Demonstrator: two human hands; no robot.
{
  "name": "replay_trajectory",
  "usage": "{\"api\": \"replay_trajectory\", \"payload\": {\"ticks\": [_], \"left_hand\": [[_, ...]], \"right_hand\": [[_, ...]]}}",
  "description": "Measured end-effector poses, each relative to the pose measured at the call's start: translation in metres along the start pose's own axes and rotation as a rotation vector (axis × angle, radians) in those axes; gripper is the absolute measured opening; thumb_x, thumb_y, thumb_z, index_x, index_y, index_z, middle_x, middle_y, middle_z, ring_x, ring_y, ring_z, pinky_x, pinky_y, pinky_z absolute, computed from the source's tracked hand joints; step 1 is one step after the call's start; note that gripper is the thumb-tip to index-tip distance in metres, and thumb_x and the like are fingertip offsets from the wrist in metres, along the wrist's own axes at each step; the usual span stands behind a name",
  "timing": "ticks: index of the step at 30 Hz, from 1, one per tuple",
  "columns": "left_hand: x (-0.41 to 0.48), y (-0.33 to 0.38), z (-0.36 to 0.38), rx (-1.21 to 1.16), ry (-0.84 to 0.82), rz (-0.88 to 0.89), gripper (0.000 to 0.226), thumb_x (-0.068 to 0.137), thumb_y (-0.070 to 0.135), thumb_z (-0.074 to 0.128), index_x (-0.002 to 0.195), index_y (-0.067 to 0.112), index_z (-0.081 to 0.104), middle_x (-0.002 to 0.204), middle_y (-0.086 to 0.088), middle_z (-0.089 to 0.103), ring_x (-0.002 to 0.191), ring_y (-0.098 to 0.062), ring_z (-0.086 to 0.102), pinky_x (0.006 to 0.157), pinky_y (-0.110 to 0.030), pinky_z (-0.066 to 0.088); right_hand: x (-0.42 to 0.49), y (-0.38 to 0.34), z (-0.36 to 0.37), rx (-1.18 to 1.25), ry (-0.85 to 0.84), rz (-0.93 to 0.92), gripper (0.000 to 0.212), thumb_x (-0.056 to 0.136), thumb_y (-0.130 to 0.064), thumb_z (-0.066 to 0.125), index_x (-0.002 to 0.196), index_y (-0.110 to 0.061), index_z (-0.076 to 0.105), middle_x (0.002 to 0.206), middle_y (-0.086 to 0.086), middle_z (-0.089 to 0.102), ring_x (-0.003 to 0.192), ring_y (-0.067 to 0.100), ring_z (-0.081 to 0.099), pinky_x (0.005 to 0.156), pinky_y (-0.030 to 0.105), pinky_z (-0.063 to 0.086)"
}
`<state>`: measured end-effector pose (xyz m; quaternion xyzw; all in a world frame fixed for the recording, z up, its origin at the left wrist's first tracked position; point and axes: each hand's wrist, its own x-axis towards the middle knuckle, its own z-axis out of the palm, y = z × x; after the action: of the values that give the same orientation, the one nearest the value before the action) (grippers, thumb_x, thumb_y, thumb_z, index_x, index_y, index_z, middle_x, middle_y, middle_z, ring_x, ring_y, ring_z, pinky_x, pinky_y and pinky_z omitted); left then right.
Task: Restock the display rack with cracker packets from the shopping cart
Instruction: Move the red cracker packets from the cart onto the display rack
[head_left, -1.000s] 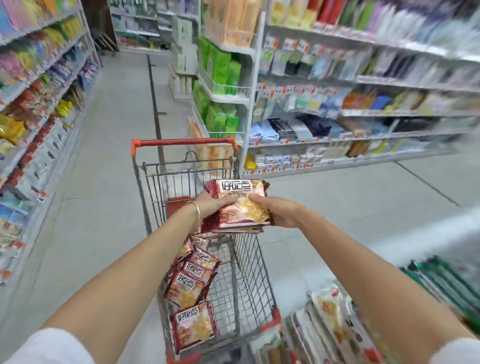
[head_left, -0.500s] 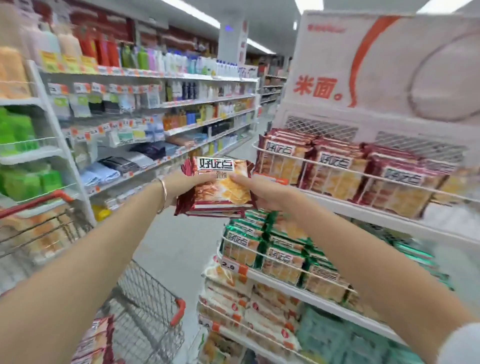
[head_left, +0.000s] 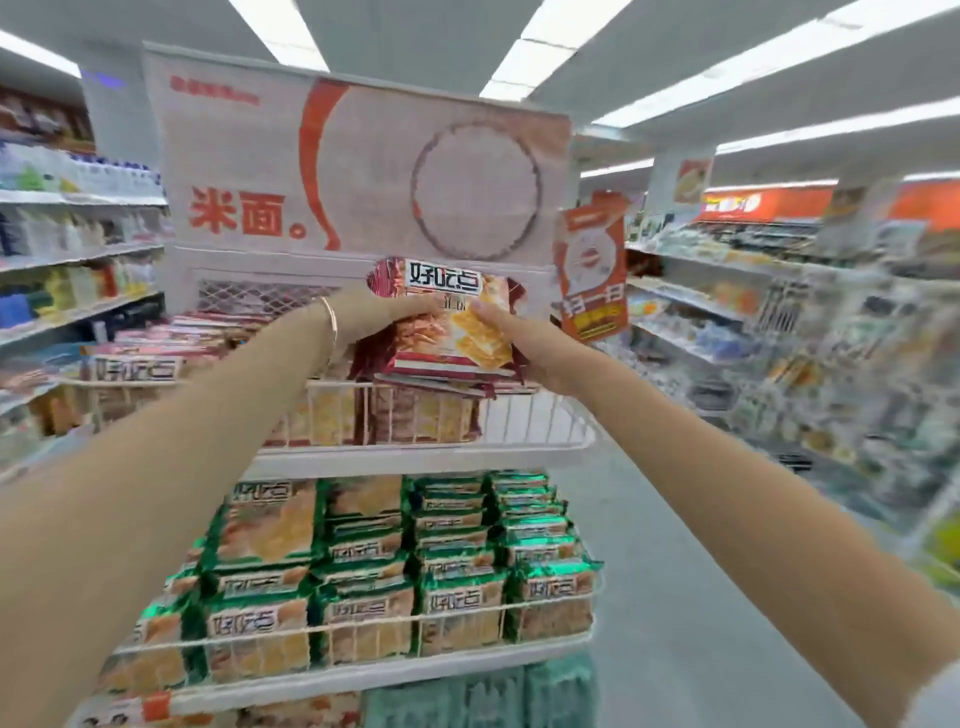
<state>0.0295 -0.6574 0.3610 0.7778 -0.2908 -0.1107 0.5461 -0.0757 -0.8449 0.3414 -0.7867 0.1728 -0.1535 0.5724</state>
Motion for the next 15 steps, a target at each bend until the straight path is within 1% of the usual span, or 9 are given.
{"api": "replay_trajectory", "payload": {"ticks": [1,2,4,5,6,8,10,12,15], "left_hand": [[0.012,0.013,0.02,0.01,-0.014,0.017,0.036,0.076,0.052,0.08,0.09,0.023,0.065,0.091,0.0,0.07,0.077,-0.012,0.066,0.062,-0.024,0.05],[0.026,0.024,0.038,0.026,-0.031,0.029,0.041,0.071,0.056,0.081,0.09,0.023,0.065,0.093,0.0,0.07,0.082,-0.015,0.067,0.069,-0.026,0.052],[0.053,0.037,0.068,0.059,-0.044,0.05,0.075,0.045,0.075,0.083,0.095,0.022,0.067,0.102,-0.004,0.073,0.095,-0.023,0.07,0.09,-0.034,0.055],[0.067,0.041,0.081,0.074,-0.046,0.066,0.091,0.033,0.083,0.082,0.099,0.021,0.069,0.105,-0.005,0.074,0.099,-0.025,0.071,0.096,-0.038,0.053],[0.086,0.041,0.092,0.085,-0.05,0.082,0.098,0.029,0.087,0.08,0.103,0.023,0.071,0.107,-0.003,0.075,0.1,-0.025,0.071,0.099,-0.04,0.052],[0.111,0.043,0.11,0.105,-0.074,0.112,0.096,0.033,0.089,0.078,0.107,0.029,0.073,0.109,0.002,0.075,0.102,-0.022,0.07,0.102,-0.04,0.051],[0.133,0.042,0.12,0.154,-0.059,0.149,0.091,0.037,0.088,0.079,0.109,0.033,0.073,0.11,0.006,0.075,0.104,-0.019,0.069,0.104,-0.04,0.049],[0.15,0.036,0.122,0.202,-0.059,0.173,0.084,0.039,0.082,0.083,0.107,0.034,0.074,0.107,0.009,0.075,0.105,-0.016,0.069,0.106,-0.038,0.048],[0.164,0.023,0.124,0.296,-0.139,0.156,0.071,0.038,0.072,0.085,0.098,0.034,0.075,0.099,0.012,0.076,0.103,-0.014,0.069,0.105,-0.036,0.048]], "right_hand": [[0.01,0.006,-0.022,0.011,0.042,-0.005,0.1,0.05,-0.082,0.078,0.121,-0.012,0.065,0.106,0.002,0.076,0.099,0.022,0.073,0.097,0.042,0.055],[0.018,0.01,-0.043,0.027,0.072,-0.009,0.093,0.056,-0.077,0.078,0.121,-0.012,0.065,0.105,0.002,0.077,0.098,0.021,0.073,0.096,0.041,0.056],[0.027,0.015,-0.079,0.054,0.094,-0.016,0.078,0.068,-0.067,0.077,0.12,-0.011,0.065,0.104,0.002,0.077,0.098,0.021,0.073,0.096,0.041,0.056],[0.036,0.019,-0.096,0.066,0.109,-0.015,0.073,0.071,-0.064,0.077,0.12,-0.012,0.066,0.104,0.002,0.077,0.098,0.021,0.073,0.096,0.041,0.056],[0.044,0.022,-0.109,0.079,0.114,-0.01,0.069,0.073,-0.062,0.077,0.119,-0.012,0.066,0.103,0.002,0.077,0.099,0.021,0.073,0.096,0.041,0.056],[0.061,0.029,-0.13,0.089,0.096,-0.005,0.063,0.078,-0.058,0.076,0.119,-0.011,0.067,0.103,0.002,0.077,0.098,0.02,0.073,0.094,0.04,0.057],[0.079,0.037,-0.142,0.073,0.079,0.006,0.062,0.079,-0.055,0.076,0.121,-0.011,0.065,0.105,0.001,0.077,0.098,0.019,0.073,0.093,0.039,0.057],[0.093,0.045,-0.148,0.045,0.041,0.012,0.059,0.081,-0.052,0.076,0.123,-0.013,0.064,0.107,0.0,0.076,0.098,0.017,0.072,0.09,0.036,0.058],[0.111,0.059,-0.154,0.017,-0.029,0.019,0.054,0.083,-0.044,0.077,0.126,-0.014,0.062,0.109,0.001,0.075,0.098,0.018,0.073,0.086,0.034,0.059]]}}
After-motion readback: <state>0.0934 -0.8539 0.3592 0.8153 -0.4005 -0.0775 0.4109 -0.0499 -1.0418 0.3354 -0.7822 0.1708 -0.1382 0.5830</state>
